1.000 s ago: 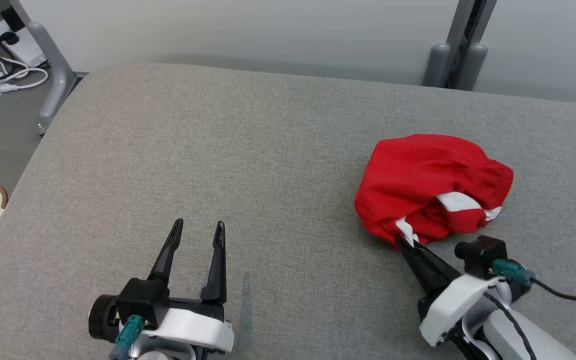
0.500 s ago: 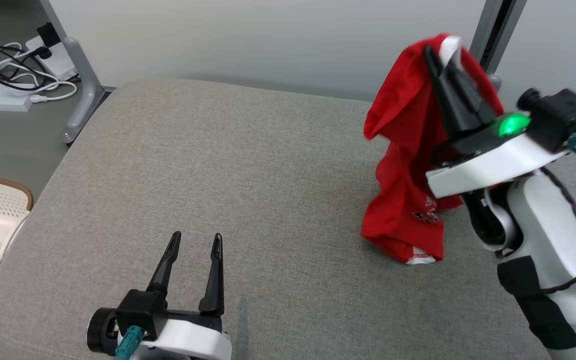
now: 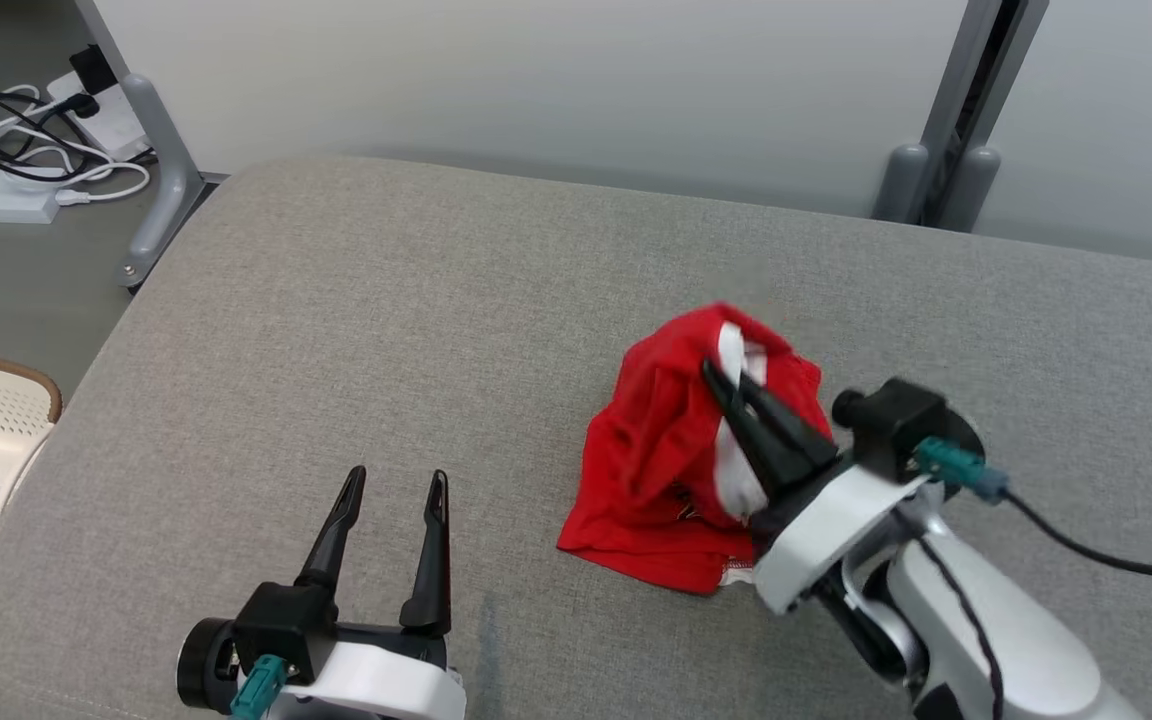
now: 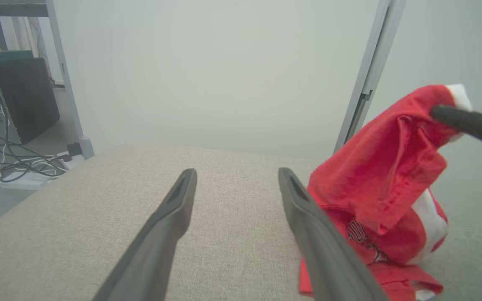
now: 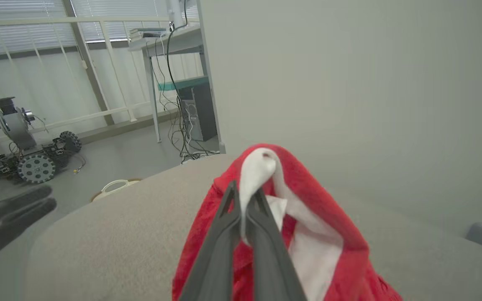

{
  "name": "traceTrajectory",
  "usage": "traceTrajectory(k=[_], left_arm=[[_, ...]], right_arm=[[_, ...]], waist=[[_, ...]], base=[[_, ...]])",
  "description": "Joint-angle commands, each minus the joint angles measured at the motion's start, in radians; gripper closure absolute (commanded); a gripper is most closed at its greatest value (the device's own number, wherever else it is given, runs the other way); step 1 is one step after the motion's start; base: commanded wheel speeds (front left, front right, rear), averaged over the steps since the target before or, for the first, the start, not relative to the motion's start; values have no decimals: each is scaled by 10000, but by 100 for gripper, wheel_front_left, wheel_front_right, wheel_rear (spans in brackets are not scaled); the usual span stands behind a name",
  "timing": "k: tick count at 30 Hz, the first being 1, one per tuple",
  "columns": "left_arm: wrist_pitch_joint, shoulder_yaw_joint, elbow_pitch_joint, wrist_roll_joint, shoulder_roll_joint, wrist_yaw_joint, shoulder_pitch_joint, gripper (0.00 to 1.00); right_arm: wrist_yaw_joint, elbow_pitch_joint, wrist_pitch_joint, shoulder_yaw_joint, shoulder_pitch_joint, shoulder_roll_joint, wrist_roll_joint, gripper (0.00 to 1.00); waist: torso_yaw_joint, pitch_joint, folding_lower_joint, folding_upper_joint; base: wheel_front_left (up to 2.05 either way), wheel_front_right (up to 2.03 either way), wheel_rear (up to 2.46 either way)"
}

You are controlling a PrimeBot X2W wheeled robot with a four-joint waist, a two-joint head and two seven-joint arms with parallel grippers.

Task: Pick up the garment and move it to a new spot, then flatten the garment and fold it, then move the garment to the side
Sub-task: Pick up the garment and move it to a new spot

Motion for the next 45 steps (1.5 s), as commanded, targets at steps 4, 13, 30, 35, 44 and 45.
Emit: traceTrajectory(k=[4,13,30,35,44,45], left_arm=[[-31,-22,3,-81,34,21,-129,0],[-31,-61,124,-16,36,-1,-120,0],[-31,-48,-208,-70,37,-5,139,0],[-31,-70,-311,-139,37,106,81,0],[-31,-87,-354,-141,37,139,-59,0],[-31,-98,-344,-137,36,135,-84,0]], right_arm=[[2,1091,488,1249,396,-177,533,100],[2,1998,991,2943,358,-278,1716,0],[2,277,-476,-1087,936,-1991,388,0],[2,-1544,-479,-3715,2480,-1369,-1438,0],[2,-2764,-483,-5011,4217,-265,-2627,0],[0,-2792,-483,-5011,4239,-223,-2668,0]], waist=[[-168,67,0,0],[-456,-53,0,0],[-1592,-547,0,0],[-1825,-478,0,0],[-2050,-240,0,0],[-2063,-213,0,0]], base=[[0,0,0],[0,0,0],[0,0,0],[0,0,0],[0,0,0],[0,0,0]])
